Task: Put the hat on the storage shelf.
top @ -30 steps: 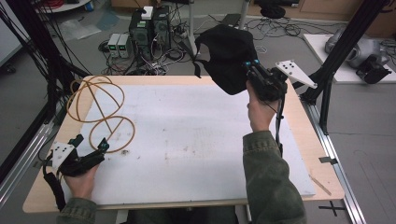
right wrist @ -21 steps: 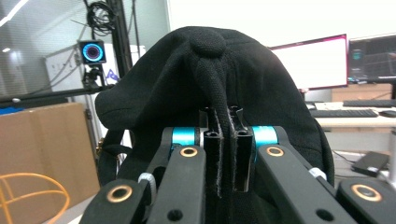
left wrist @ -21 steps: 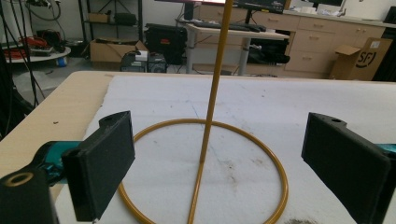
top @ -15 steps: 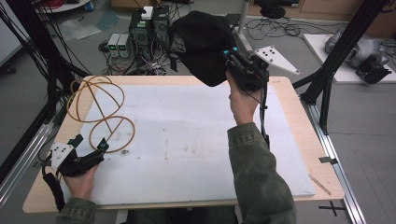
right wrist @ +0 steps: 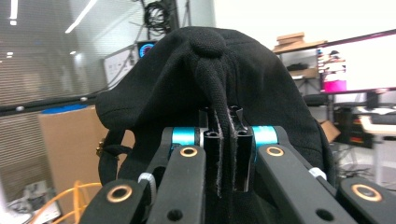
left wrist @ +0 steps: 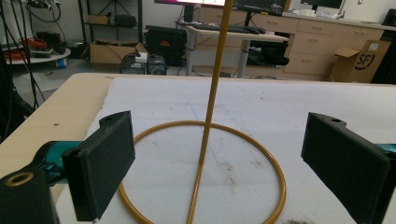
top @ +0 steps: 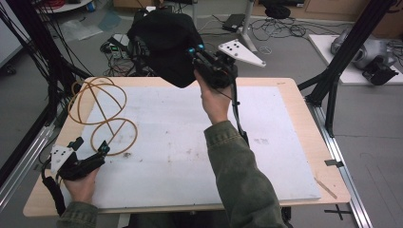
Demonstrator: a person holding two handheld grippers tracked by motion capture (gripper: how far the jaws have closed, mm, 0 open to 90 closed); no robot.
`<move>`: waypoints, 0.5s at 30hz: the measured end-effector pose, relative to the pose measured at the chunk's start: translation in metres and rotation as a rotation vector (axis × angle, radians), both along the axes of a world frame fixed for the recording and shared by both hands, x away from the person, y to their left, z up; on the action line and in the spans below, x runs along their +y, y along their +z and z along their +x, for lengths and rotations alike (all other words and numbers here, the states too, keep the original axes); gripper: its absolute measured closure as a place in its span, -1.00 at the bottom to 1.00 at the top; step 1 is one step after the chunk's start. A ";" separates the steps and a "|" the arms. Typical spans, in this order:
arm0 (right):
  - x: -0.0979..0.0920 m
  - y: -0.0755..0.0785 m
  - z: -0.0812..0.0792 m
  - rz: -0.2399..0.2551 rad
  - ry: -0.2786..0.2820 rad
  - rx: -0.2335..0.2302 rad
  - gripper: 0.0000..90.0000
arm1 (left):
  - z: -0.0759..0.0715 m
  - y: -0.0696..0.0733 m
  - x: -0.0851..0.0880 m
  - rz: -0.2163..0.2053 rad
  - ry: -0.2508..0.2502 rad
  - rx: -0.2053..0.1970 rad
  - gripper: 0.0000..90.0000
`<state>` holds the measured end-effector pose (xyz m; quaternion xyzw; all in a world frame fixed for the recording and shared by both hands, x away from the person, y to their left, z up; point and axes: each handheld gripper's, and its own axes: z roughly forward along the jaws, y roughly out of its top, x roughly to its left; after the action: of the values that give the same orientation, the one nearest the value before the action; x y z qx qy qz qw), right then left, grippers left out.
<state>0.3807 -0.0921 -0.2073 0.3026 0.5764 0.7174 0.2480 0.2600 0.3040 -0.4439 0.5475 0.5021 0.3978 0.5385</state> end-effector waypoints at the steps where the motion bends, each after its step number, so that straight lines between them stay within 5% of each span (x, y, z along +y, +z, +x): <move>1: 0.006 0.000 0.001 -0.002 0.014 -0.003 0.94 | 0.000 0.000 0.000 0.000 0.001 0.000 -0.78; 15: 0.078 -0.011 0.012 -0.029 0.181 0.004 0.94 | -0.004 -0.001 0.006 0.001 0.017 0.000 -0.78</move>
<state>0.3926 -0.0142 -0.2181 0.2468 0.6122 0.7279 0.1855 0.2564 0.3096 -0.4449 0.5435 0.5066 0.4024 0.5349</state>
